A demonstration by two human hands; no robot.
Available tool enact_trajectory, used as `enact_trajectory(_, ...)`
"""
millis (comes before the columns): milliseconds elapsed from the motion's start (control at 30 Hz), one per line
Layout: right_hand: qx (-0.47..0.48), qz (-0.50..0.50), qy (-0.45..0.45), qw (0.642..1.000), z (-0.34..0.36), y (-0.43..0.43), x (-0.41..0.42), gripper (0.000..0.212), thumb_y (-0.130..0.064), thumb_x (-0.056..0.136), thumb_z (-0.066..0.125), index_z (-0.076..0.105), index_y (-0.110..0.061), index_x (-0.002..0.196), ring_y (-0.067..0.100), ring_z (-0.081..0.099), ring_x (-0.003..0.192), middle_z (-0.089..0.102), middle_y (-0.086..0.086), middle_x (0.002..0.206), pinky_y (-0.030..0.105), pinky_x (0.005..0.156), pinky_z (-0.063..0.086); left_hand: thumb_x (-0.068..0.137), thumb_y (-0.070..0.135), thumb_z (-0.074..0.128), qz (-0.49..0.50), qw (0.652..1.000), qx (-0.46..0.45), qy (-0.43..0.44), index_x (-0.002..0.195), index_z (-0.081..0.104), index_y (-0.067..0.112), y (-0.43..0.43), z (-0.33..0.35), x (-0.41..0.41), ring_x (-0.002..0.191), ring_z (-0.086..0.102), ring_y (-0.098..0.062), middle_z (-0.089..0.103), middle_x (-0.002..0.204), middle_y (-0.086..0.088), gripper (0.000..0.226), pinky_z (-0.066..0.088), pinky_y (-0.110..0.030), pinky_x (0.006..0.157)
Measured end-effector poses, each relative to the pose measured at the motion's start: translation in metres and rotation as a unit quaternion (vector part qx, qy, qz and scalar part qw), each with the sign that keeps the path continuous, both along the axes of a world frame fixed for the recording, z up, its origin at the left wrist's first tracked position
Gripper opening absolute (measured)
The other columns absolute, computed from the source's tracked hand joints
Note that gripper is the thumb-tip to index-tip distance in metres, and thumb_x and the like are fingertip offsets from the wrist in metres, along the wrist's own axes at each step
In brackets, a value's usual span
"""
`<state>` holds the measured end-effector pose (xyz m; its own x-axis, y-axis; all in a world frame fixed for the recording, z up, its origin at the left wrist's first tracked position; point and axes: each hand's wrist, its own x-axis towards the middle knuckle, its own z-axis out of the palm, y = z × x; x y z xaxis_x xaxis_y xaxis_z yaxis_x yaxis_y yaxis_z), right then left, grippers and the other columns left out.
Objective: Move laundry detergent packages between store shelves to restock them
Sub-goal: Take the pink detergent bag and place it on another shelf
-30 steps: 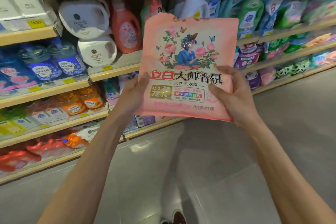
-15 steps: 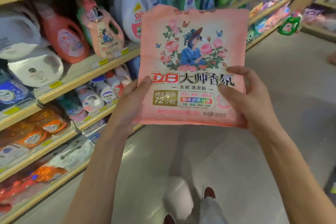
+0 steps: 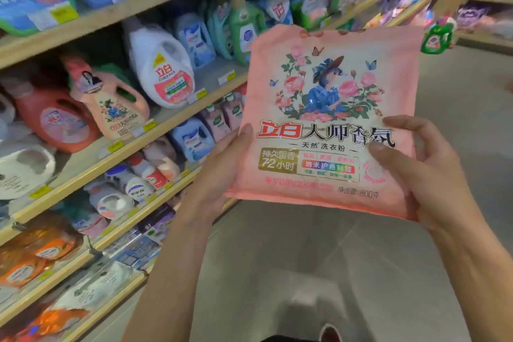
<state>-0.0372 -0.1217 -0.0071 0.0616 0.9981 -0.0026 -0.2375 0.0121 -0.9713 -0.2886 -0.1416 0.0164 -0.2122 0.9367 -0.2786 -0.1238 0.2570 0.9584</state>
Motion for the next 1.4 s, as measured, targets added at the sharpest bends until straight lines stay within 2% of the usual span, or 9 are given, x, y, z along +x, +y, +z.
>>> enact_trajectory(133, -0.01, 0.0, 0.009, 1.0, -0.006, 0.042, 0.039, 0.027, -0.002, 0.091, 0.066, 0.063, -0.024, 0.106, 0.027, 0.074, 0.093, 0.072, 0.009, 0.115, 0.038, 0.068, 0.061, 0.105, 0.041, 0.045, 0.018, 1.0, -0.002, 0.002, 0.108, 0.072, 0.026, 0.04, -0.005, 0.041, 0.08, 0.077, -0.011, 0.08, 0.094, 0.005, 0.032, 0.059, -0.022, 0.06)
enact_trajectory(267, -0.021, -0.012, 0.014, 1.0, -0.011, 0.077, 0.066, 0.026, -0.004, 0.091, 0.065, 0.063, -0.023, 0.109, 0.03, 0.074, 0.095, 0.072, 0.011, 0.115, 0.046, 0.075, 0.061, 0.104, 0.038, 0.05, 0.034, 0.999, -0.01, 0.003, 0.107, 0.072, 0.024, 0.077, -0.009, 0.068, 0.078, 0.077, -0.012, 0.08, 0.095, 0.003, 0.027, 0.058, -0.024, 0.056)
enact_trajectory(400, -0.027, -0.024, 0.023, 0.999, -0.012, 0.114, 0.088, 0.026, -0.002, 0.091, 0.066, 0.064, -0.024, 0.105, 0.029, 0.074, 0.097, 0.072, 0.01, 0.117, 0.045, 0.074, 0.062, 0.105, 0.033, 0.049, 0.006, 1.0, -0.003, 0.012, 0.1, 0.07, 0.023, 0.12, -0.01, 0.093, 0.067, 0.075, -0.007, 0.079, 0.082, 0.007, 0.024, 0.055, -0.02, 0.05)
enact_trajectory(667, -0.022, -0.03, 0.018, 0.999, -0.02, 0.219, 0.123, 0.026, 0.0, 0.091, 0.064, 0.063, -0.023, 0.103, 0.026, 0.074, 0.094, 0.072, 0.011, 0.114, 0.035, 0.067, 0.061, 0.105, 0.029, 0.049, -0.013, 1.0, -0.017, 0.006, 0.099, 0.072, 0.022, 0.235, -0.026, 0.126, 0.069, 0.075, -0.009, 0.08, 0.084, 0.005, 0.025, 0.056, -0.02, 0.053)
enact_trajectory(967, -0.032, -0.029, -0.008, 0.999, -0.019, 0.382, 0.17, 0.026, -0.002, 0.091, 0.066, 0.065, -0.025, 0.105, 0.025, 0.075, 0.084, 0.075, 0.011, 0.107, 0.033, 0.062, 0.06, 0.1, 0.043, 0.056, -0.02, 0.999, -0.038, 0.018, 0.12, 0.069, 0.024, 0.397, -0.035, 0.169, 0.084, 0.077, -0.015, 0.079, 0.104, 0.002, 0.031, 0.059, -0.026, 0.062)
enact_trajectory(1133, -0.039, -0.038, -0.021, 0.998, -0.021, 0.458, 0.202, 0.027, -0.006, 0.091, 0.066, 0.066, -0.032, 0.1, 0.022, 0.074, 0.074, 0.077, 0.006, 0.095, 0.032, 0.059, 0.059, 0.1, 0.038, 0.058, -0.039, 0.997, -0.057, 0.019, 0.118, 0.069, 0.019, 0.48, -0.036, 0.202, 0.073, 0.077, -0.013, 0.08, 0.095, 0.001, 0.029, 0.057, -0.023, 0.053)
enact_trajectory(1233, -0.047, -0.042, -0.007, 0.998, -0.024, 0.504, 0.223, 0.025, -0.006, 0.093, 0.064, 0.065, -0.029, 0.102, 0.018, 0.074, 0.067, 0.078, 0.003, 0.087, 0.031, 0.053, 0.058, 0.1, 0.039, 0.059, -0.044, 0.997, -0.06, 0.037, 0.117, 0.068, 0.019, 0.526, -0.038, 0.226, 0.076, 0.077, -0.016, 0.08, 0.095, 0.0, 0.028, 0.06, -0.03, 0.061)
enact_trajectory(1333, -0.049, -0.037, -0.003, 0.998, -0.027, 0.552, 0.249, 0.024, -0.005, 0.093, 0.063, 0.064, -0.027, 0.104, 0.019, 0.074, 0.067, 0.078, 0.002, 0.088, 0.029, 0.052, 0.056, 0.098, 0.043, 0.06, -0.038, 0.996, -0.057, 0.058, 0.112, 0.07, 0.025, 0.572, -0.04, 0.25, 0.085, 0.077, -0.02, 0.08, 0.096, 0.001, 0.024, 0.06, -0.045, 0.086)
enact_trajectory(1400, -0.046, -0.033, -0.004, 0.998, -0.027, 0.587, 0.269, 0.025, -0.004, 0.092, 0.063, 0.065, -0.027, 0.1, 0.018, 0.074, 0.066, 0.078, 0.001, 0.084, 0.028, 0.05, 0.055, 0.095, 0.048, 0.063, -0.037, 0.995, -0.061, 0.068, 0.116, 0.068, 0.028, 0.603, -0.039, 0.271, 0.094, 0.076, -0.022, 0.079, 0.101, 0.002, 0.03, 0.057, -0.049, 0.094)
